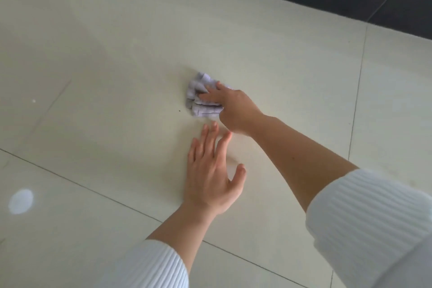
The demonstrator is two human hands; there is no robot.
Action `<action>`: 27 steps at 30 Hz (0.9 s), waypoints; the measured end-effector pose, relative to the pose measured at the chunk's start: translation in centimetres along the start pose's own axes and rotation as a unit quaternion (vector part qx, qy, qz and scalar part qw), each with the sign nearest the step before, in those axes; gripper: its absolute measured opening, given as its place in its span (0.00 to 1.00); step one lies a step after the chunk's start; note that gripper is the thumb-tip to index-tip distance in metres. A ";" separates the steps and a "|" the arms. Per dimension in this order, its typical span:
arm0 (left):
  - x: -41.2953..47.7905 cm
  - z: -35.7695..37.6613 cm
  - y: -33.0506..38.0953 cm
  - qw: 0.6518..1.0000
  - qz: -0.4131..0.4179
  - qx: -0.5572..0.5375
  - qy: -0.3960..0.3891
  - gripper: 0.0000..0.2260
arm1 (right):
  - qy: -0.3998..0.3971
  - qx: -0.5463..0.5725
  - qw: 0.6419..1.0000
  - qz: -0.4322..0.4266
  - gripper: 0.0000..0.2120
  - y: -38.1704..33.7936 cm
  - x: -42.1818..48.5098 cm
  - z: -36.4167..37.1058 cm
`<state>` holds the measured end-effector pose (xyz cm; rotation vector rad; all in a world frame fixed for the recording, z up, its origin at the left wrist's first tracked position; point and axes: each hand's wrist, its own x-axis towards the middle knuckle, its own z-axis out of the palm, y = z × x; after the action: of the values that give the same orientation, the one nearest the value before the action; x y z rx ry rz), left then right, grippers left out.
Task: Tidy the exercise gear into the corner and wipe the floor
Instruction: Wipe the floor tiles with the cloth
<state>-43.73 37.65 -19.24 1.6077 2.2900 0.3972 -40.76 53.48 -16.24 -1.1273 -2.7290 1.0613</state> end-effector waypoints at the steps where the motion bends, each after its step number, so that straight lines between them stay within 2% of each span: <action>1: -0.1 -0.3 -0.1 1.000 0.018 -0.022 -0.009 0.31 | -0.004 -0.005 1.000 -0.008 0.30 0.7 -0.6 -0.3; 3: -0.9 -1.2 -2.0 0.996 0.075 -0.039 -0.043 0.32 | 0.029 -0.025 0.999 0.016 0.29 2.4 -1.3 -1.1; 5: -2.1 -2.7 -6.8 0.994 0.093 0.023 -0.044 0.32 | 0.099 -0.062 0.989 0.089 0.28 4.1 -0.9 -1.7; 6: -2.9 -3.7 -10.1 0.996 0.063 0.061 -0.027 0.32 | 0.125 -0.080 0.980 0.129 0.28 4.3 -0.4 -1.6; 8: -4.3 -6.1 -16.3 0.992 -0.049 0.111 -0.021 0.36 | 0.157 -0.092 0.965 0.191 0.27 3.2 0.9 -0.9; 10: -5.0 -7.8 -19.8 0.985 -0.103 0.122 -0.068 0.39 | 0.159 -0.066 0.962 0.211 0.28 0.1 1.9 0.8; 12: -5.0 -8.2 -20.6 0.986 -0.096 0.107 -0.089 0.39 | 0.138 -0.052 0.977 0.156 0.32 -3.3 2.1 3.5; 16: -4.8 -8.3 -20.2 0.985 -0.095 0.100 -0.102 0.44 | 0.056 -0.045 0.997 -0.029 0.38 -7.8 -0.7 8.3; 18: -4.7 -8.5 -20.3 0.985 -0.100 0.088 -0.113 0.44 | -0.032 -0.041 0.992 -0.118 0.40 -7.7 -3.0 8.5; 20: -4.6 -8.7 -20.2 0.985 -0.099 0.070 -0.123 0.43 | -0.116 -0.072 0.970 -0.199 0.40 -6.7 -4.5 7.3; 22: -4.6 -8.8 -20.0 0.984 -0.097 0.076 -0.130 0.42 | -0.125 -0.129 0.958 -0.225 0.40 -4.7 -4.1 5.2; 23: -4.6 -8.9 -20.1 0.983 -0.096 0.080 -0.134 0.41 | -0.093 -0.145 0.965 -0.196 0.41 -3.4 -3.5 4.0; 25: -4.6 -8.9 -20.1 0.982 -0.095 0.081 -0.140 0.41 | 0.017 -0.135 0.988 -0.072 0.40 -0.9 -1.7 2.1; 27: -4.6 -8.9 -20.2 0.982 -0.093 0.085 -0.142 0.42 | 0.112 -0.115 0.985 0.060 0.38 0.2 0.5 1.3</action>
<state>-63.11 26.22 -18.75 1.4004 2.2724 -0.0713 -41.34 53.18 -17.49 -1.3633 -2.6816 0.5912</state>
